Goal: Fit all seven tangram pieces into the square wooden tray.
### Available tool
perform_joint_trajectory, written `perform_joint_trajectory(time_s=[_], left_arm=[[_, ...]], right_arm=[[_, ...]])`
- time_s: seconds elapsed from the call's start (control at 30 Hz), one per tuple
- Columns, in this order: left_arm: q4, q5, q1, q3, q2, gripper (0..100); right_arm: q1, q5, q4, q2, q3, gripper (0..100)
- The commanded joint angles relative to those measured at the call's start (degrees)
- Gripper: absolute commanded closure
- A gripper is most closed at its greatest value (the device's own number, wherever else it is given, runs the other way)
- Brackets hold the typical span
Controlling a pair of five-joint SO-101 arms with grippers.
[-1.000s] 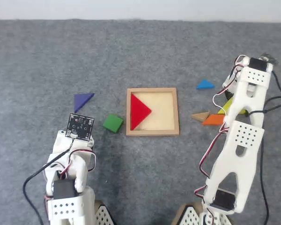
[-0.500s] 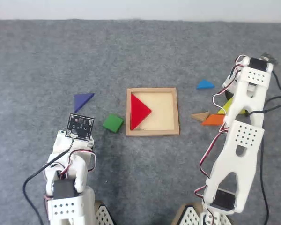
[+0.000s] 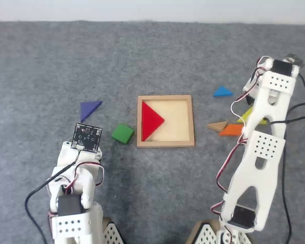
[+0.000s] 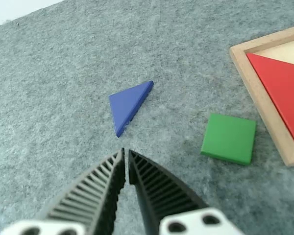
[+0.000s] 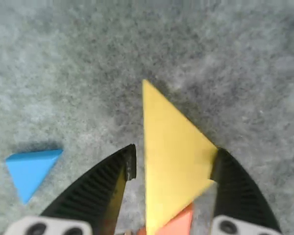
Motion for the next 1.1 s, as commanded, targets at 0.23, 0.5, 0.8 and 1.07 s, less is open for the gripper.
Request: perform_joint_trajectory(time_s=[0.23, 0.5, 0.8, 1.07], left_arm=[[0.26, -0.62, -0.26, -0.84, -1.41, 99], [0.26, -0.62, -0.26, -0.84, -1.41, 99], [0.26, -0.62, -0.35, -0.84, -1.41, 99], [0.26, -0.62, -0.35, -0.84, -1.41, 99]], right_arm=[[0.04, 0.53, 1.19, 2.24, -2.64, 60.1], [-0.57, 0.44, 1.19, 2.42, -2.29, 60.1], [-0.84, -2.37, 1.36, 3.12, -2.64, 61.9], [-0.84, -2.37, 1.27, 3.12, -2.73, 66.9]])
